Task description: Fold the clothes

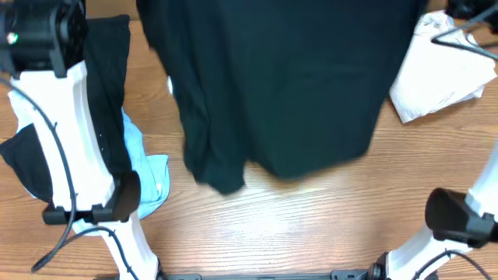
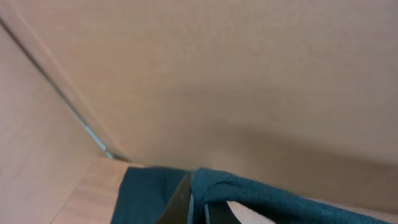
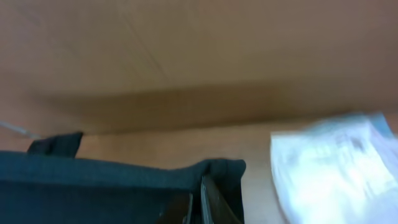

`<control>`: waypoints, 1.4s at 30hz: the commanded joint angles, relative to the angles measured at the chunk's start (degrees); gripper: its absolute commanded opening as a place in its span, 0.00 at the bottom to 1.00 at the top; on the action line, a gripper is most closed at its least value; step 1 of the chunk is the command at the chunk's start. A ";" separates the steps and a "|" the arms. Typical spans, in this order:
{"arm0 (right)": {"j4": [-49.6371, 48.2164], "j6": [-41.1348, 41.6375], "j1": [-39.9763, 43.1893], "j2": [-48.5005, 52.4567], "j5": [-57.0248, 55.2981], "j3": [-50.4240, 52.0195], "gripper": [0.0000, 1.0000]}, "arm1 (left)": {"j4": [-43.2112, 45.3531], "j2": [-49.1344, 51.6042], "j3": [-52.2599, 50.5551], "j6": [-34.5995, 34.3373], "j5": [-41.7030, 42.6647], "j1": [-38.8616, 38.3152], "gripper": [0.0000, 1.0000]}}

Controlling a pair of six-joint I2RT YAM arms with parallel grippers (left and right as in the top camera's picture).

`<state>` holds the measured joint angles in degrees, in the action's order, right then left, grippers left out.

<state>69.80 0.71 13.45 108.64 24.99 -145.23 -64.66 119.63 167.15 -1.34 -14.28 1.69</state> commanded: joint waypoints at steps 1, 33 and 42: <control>-5.86 0.79 0.76 -0.85 -4.81 -0.83 0.04 | 5.38 -1.20 0.98 0.09 -1.14 2.89 0.04; 4.50 -4.20 2.05 12.96 -4.33 0.83 0.04 | -21.70 8.76 -3.52 1.07 8.09 4.52 0.04; 12.15 -4.22 2.14 7.82 -4.31 0.79 0.04 | -27.50 3.02 -3.50 -0.17 13.05 4.52 0.04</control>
<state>82.11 -3.09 14.17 122.32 23.44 -143.83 -92.07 127.57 162.41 -0.10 -0.91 4.64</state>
